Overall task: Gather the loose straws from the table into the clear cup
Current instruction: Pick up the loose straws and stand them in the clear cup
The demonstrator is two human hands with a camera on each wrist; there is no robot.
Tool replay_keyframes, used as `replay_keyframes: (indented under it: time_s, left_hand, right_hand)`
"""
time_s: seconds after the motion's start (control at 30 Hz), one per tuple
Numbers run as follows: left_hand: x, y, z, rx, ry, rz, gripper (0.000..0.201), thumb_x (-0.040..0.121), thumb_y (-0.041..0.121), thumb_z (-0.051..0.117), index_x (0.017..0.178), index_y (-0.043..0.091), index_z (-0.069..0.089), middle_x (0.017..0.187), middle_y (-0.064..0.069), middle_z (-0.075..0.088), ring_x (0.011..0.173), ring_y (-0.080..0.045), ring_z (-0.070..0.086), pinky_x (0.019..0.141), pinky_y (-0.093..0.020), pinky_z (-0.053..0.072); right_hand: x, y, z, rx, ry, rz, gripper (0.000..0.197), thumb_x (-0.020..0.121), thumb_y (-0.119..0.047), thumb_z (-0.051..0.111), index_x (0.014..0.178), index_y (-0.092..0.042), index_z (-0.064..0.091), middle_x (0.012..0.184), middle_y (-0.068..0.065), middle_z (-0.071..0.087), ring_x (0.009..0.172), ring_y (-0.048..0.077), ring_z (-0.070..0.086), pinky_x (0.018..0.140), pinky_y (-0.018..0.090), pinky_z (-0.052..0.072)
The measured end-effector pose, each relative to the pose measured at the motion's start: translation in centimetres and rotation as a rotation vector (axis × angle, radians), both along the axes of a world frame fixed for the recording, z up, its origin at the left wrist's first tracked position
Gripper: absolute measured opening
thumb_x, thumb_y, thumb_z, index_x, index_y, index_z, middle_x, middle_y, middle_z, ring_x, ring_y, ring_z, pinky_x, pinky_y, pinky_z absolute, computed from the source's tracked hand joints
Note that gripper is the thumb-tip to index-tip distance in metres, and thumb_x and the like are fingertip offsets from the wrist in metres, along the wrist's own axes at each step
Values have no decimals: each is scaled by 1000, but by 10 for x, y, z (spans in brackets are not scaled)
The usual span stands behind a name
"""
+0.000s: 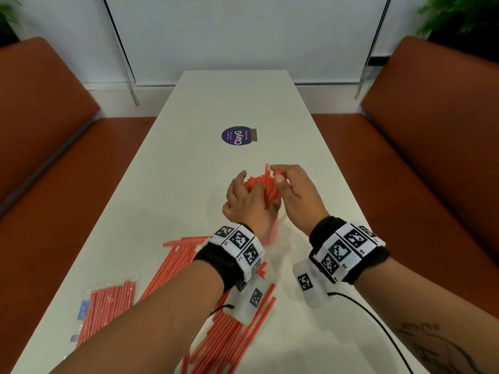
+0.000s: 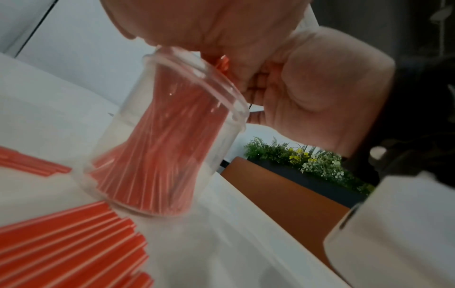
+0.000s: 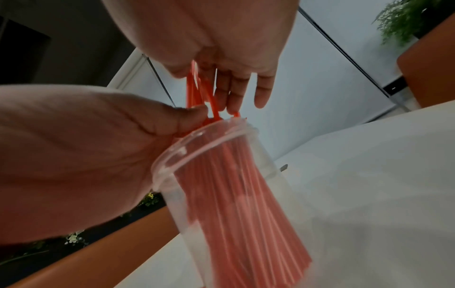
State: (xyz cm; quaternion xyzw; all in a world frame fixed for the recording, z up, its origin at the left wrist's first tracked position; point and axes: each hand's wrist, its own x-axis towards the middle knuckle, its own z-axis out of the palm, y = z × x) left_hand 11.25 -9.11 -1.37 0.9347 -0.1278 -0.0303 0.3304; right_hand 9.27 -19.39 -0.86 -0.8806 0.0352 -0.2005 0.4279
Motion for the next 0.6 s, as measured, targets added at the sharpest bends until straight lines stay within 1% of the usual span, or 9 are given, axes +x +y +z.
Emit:
replay_keyframes:
  time_s: [0.07, 0.13, 0.2, 0.3, 0.37, 0.43, 0.5, 0.57, 0.6]
  left_hand:
    - [0, 3, 1, -18, 35, -13, 55, 82, 40, 60, 131, 21, 41, 157, 0, 4, 144, -23, 6, 112, -45, 15]
    - [-1, 9, 1, -46, 9, -45, 70, 78, 39, 66, 138, 26, 32, 157, 0, 2, 144, -22, 7, 113, -44, 15]
    - [-1, 18, 2, -61, -37, -90, 82, 76, 38, 69, 143, 26, 23, 158, 0, 0, 145, -20, 5, 113, -45, 14]
    - [6, 30, 6, 74, -142, -220, 97, 75, 46, 68, 148, 21, 10, 159, 2, -7, 147, -17, -5, 115, -46, 11]
    - [13, 34, 6, 229, -224, -336, 96, 79, 54, 59, 149, 17, 4, 159, 1, -7, 147, -16, -8, 116, -43, 10]
    - [18, 37, 5, 312, -248, -409, 84, 87, 52, 48, 149, 17, 5, 160, 1, 1, 147, -13, -3, 116, -39, 11]
    - [20, 39, 5, 299, -231, -439, 71, 90, 45, 46, 148, 20, 14, 158, 4, 15, 147, -12, 5, 115, -37, 13]
    - [22, 41, 9, 209, -224, -419, 66, 89, 41, 51, 145, 21, 23, 154, 3, 26, 145, -14, 13, 114, -37, 14]
    - [22, 42, 11, 158, -235, -389, 67, 89, 39, 53, 145, 20, 23, 154, 1, 27, 145, -15, 16, 115, -37, 14]
  right_hand:
    - [-1, 0, 1, -93, 35, 16, 32, 97, -17, 40, 126, -8, 53, 125, 10, 54, 119, 22, 49, 104, 35, 38]
    - [-2, 0, 3, -147, 96, 75, 36, 98, -14, 39, 133, -7, 47, 133, 11, 50, 127, 23, 45, 106, 25, 30]
    - [-4, -2, 6, -185, 164, 124, 41, 99, -14, 36, 140, -9, 37, 146, 10, 40, 137, 20, 33, 105, 16, 18]
    - [-8, -4, 9, -188, 177, 136, 47, 101, -18, 31, 147, -13, 21, 156, 3, 21, 146, 13, 12, 107, 13, 6]
    - [-7, -4, 8, -214, 180, 177, 49, 101, -20, 30, 148, -12, 16, 158, 3, 15, 146, 12, 6, 108, 13, 3]
    - [-6, -4, 5, -272, 245, 255, 49, 101, -19, 30, 147, -10, 16, 158, 5, 14, 147, 13, 4, 109, 13, 2]
    - [-5, -5, 2, -280, 285, 298, 48, 101, -15, 31, 147, -9, 19, 157, 6, 17, 147, 13, 6, 110, 15, 3]
    - [-5, -9, 4, -223, 226, 259, 47, 100, -15, 32, 146, -11, 23, 156, 6, 22, 146, 13, 11, 110, 15, 6]
    - [-6, -11, 6, -193, 173, 209, 47, 100, -15, 32, 146, -13, 23, 156, 4, 22, 145, 12, 12, 109, 14, 6]
